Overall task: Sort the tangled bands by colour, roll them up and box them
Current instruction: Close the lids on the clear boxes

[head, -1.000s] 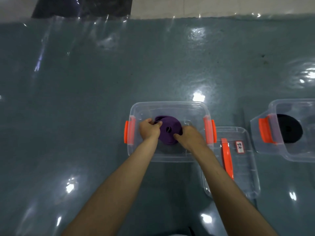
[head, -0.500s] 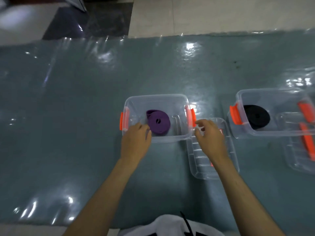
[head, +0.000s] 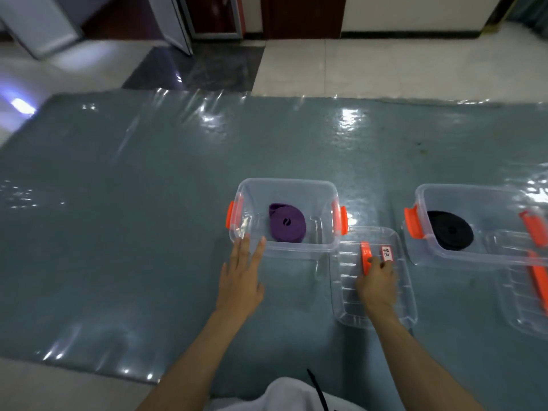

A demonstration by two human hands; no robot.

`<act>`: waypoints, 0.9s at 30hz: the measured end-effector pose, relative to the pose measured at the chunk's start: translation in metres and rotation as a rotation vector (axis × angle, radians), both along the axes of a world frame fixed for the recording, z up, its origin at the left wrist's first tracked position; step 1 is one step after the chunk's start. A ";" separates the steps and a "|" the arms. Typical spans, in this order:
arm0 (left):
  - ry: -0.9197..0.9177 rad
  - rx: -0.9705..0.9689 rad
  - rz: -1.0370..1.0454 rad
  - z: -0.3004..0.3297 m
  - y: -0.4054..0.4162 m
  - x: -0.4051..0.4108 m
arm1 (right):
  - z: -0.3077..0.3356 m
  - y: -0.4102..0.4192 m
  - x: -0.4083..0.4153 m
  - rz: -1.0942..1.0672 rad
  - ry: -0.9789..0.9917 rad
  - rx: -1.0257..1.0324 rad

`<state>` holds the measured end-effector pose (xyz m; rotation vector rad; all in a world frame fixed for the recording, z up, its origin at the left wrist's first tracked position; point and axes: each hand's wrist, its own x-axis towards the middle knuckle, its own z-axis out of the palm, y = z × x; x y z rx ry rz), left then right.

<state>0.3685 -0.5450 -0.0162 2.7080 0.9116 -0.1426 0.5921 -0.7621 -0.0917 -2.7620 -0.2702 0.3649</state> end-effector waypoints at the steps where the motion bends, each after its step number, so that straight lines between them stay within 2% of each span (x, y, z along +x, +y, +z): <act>1: 0.003 0.001 0.007 -0.001 0.001 0.001 | 0.001 0.000 0.001 -0.002 -0.002 -0.005; 12: 0.013 0.031 -0.002 -0.003 0.003 -0.003 | 0.022 -0.036 0.002 0.000 0.134 0.165; 20: -0.064 0.011 -0.006 -0.009 0.004 -0.005 | 0.043 -0.093 -0.034 -0.089 0.107 0.357; 24: -0.110 -0.013 -0.017 -0.008 0.002 -0.003 | 0.062 -0.098 -0.045 -0.049 0.049 0.339; 27: -0.170 -0.128 0.001 -0.004 0.005 -0.004 | 0.083 -0.078 -0.043 0.030 0.001 0.372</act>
